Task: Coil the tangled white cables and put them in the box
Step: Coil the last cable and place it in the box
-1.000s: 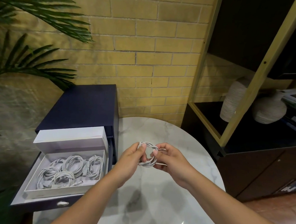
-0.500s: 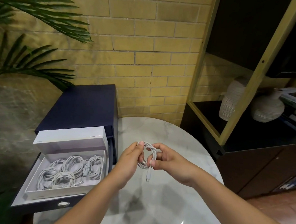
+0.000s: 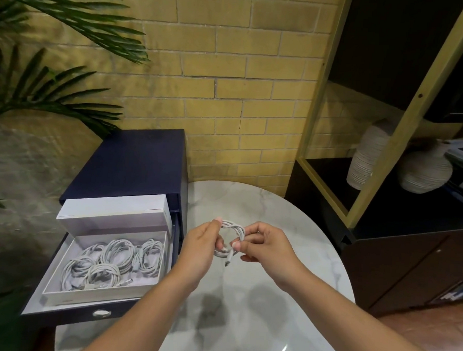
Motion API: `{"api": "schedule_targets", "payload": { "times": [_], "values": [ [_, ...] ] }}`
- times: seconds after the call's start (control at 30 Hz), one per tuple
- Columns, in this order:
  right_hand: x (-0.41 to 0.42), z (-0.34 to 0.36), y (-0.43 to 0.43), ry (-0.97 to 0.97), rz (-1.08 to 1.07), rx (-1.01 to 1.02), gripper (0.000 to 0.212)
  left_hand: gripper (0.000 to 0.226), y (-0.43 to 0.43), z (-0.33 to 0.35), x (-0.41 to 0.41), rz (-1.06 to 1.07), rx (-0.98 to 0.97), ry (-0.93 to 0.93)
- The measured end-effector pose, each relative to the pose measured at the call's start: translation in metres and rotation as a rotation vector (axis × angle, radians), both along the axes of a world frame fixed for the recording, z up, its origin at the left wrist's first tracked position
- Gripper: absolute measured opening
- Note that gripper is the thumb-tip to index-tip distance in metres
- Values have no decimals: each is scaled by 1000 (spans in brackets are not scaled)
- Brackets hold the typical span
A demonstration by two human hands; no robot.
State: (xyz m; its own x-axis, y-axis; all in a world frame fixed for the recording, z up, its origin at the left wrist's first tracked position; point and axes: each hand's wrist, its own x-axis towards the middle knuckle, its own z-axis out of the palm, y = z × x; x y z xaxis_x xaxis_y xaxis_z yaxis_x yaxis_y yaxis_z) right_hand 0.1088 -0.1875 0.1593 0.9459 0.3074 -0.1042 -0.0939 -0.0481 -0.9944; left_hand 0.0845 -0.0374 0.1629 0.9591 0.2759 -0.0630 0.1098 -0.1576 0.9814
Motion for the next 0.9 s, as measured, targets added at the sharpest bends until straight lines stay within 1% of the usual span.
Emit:
{"api": "schedule_targets", "payload": {
  "times": [0.17, 0.27, 0.3, 0.37, 0.43, 0.53, 0.57, 0.6, 0.67, 0.7, 0.77, 0.83, 0.9],
  "values": [
    [9, -1, -6, -30, -31, -69, 27, 46, -10, -2, 5, 33, -74, 0],
    [18, 5, -19, -27, 56, -135, 24, 41, -11, -3, 11, -19, -166, 61],
    [21, 8, -26, -22, 95, -160, 24, 37, -13, -4, 13, -46, -156, 78],
    [26, 12, -37, -19, 153, -206, 26, 28, -16, -5, 14, -98, -27, 83],
    [31, 15, -44, -21, 191, -236, 29, 21, -19, -3, 13, -121, 89, 41],
    [35, 17, -47, -39, 250, -277, 26, 14, -23, -1, 11, -151, 278, -29],
    [35, 17, -47, -44, 251, -279, 25, 7, -23, -1, 11, -155, 343, -43],
    [36, 17, -46, -45, 243, -273, 25, 10, -22, -1, 10, -153, 406, -48],
    [35, 18, -44, -38, 241, -233, 25, 25, -22, -4, 7, -131, 537, -48],
    [34, 18, -42, -28, 256, -208, 27, 29, -21, -5, 6, -116, 594, -54],
    [31, 19, -37, -2, 297, -170, 36, 32, -16, -6, 4, -91, 710, -60],
    [25, 18, -27, -18, 304, -173, 42, 33, -10, -6, 2, -78, 754, -60],
    [19, 19, -13, -62, 257, -201, 43, 33, -1, -4, 0, -75, 720, -78]
  ]
}}
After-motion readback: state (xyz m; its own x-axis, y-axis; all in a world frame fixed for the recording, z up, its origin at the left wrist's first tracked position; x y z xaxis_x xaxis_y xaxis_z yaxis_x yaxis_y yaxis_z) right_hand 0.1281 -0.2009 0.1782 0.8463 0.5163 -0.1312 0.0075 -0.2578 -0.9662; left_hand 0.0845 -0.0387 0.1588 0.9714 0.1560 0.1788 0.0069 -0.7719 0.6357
